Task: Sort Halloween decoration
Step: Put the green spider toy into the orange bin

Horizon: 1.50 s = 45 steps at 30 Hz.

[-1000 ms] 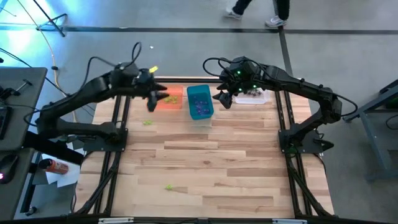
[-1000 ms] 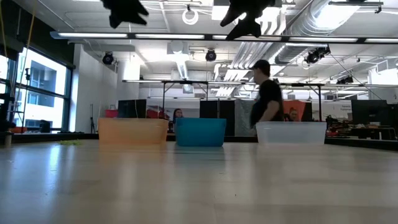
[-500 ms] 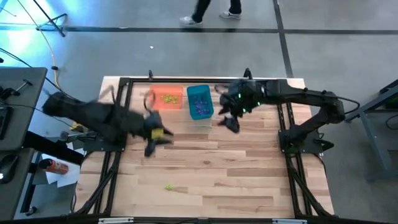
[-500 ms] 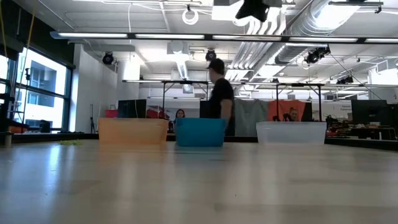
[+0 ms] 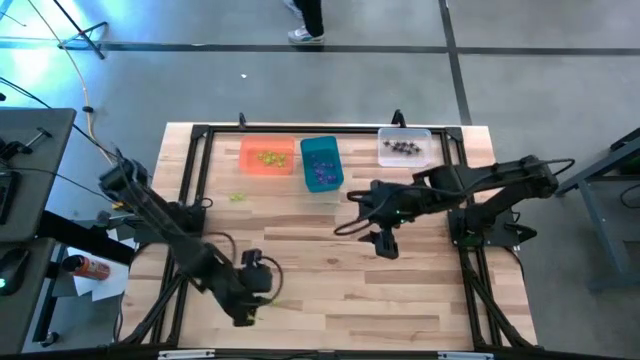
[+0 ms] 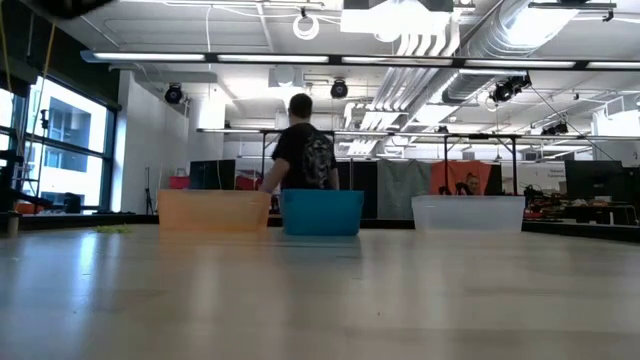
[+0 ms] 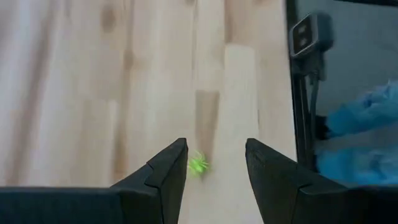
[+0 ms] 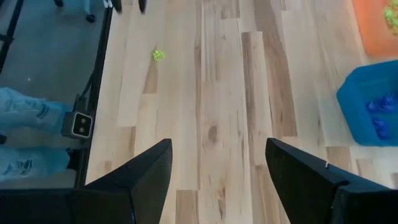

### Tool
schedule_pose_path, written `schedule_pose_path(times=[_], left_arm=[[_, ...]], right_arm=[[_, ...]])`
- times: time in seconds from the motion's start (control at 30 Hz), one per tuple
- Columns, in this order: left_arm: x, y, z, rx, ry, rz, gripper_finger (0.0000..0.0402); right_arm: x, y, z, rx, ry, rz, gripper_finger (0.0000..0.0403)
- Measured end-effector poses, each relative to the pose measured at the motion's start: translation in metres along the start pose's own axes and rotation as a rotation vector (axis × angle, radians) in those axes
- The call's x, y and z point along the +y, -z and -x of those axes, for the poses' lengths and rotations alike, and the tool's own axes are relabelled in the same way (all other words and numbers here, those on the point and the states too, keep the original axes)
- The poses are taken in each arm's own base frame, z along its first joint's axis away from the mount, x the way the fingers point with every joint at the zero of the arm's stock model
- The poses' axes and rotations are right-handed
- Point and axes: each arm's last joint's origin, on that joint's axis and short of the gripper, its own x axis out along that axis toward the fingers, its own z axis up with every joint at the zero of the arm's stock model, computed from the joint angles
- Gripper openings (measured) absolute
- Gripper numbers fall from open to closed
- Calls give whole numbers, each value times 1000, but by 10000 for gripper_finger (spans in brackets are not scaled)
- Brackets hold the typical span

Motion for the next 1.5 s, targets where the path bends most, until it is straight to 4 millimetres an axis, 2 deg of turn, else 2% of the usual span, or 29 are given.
schedule_pose_path(times=[0.1,0.23,0.4,0.73,0.83,1.0,1.33,1.43,1.5], left_arm=[[-11,4,-27,71,52,60,152],[-26,19,-59,135,70,-71,152],[-21,34,-84,214,-67,-40,152],[-18,32,-87,218,-81,-51,152],[-9,38,-93,226,-115,-35,152],[-2,46,-105,214,-53,40,152],[9,63,-113,208,-57,91,150],[12,64,-114,213,-66,118,124],[14,62,-115,215,-74,159,88]], right_arm=[[5,2,0,2,14,-18,255],[6,3,0,-11,63,-19,255],[4,2,0,-21,101,-22,255],[3,2,0,-23,127,23,255],[3,2,0,-23,127,23,255],[3,2,0,-22,127,23,255],[3,3,0,-15,128,26,255],[3,3,0,-15,130,29,255],[2,3,0,-19,143,29,255]])
